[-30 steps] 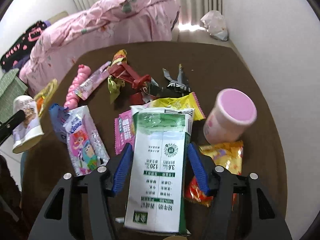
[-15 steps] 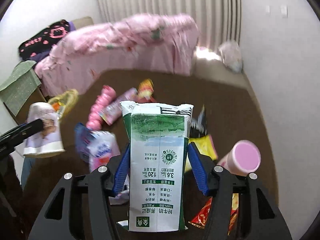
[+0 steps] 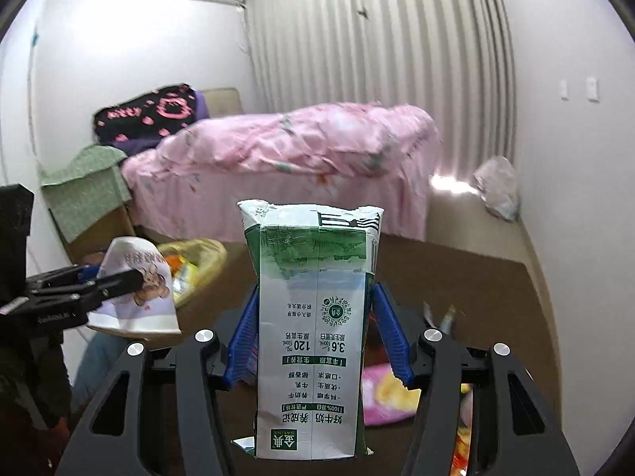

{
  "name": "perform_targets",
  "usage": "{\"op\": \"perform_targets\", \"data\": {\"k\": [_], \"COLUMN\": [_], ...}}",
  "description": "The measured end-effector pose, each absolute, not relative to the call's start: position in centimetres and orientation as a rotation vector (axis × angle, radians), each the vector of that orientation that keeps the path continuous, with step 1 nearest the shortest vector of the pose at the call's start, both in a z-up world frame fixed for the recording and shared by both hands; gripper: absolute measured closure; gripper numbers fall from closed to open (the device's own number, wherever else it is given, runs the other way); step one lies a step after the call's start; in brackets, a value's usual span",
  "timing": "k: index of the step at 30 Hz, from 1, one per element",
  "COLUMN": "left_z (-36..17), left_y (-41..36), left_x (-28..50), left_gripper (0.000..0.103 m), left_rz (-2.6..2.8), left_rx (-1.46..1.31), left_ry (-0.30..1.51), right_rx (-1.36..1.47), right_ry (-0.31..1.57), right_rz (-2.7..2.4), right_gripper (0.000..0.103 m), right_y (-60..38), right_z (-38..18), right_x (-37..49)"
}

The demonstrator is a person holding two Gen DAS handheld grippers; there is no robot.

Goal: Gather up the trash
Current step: 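Carry the white pouch and milk carton into the yellow trash bag and release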

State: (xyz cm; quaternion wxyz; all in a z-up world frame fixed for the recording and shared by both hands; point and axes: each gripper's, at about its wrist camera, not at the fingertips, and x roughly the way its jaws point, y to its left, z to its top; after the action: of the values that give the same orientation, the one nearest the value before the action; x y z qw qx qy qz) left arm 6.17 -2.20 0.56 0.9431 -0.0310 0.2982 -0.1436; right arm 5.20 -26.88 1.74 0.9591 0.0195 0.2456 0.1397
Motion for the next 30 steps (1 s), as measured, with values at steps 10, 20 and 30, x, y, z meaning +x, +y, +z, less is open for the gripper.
{"op": "perform_targets", "data": {"k": [10, 20, 30], "left_z": [3.0, -2.2, -12.5], "left_y": [6.8, 13.4, 14.1], "left_x": [7.9, 16.2, 19.3], "left_gripper": [0.05, 0.05, 0.051], "left_rz": [0.026, 0.175, 0.222], "left_rx": [-0.09, -0.242, -0.135], "left_ry": [0.481, 0.564, 0.881], "right_rx": [-0.042, 0.005, 0.089], "right_ry": [0.416, 0.426, 0.497], "right_rz": [0.464, 0.594, 0.773], "right_gripper": [0.05, 0.05, 0.05], "right_y": [-20.3, -15.2, -5.2], "right_z": [4.1, 4.1, 1.0], "right_x": [9.0, 16.6, 25.1]}}
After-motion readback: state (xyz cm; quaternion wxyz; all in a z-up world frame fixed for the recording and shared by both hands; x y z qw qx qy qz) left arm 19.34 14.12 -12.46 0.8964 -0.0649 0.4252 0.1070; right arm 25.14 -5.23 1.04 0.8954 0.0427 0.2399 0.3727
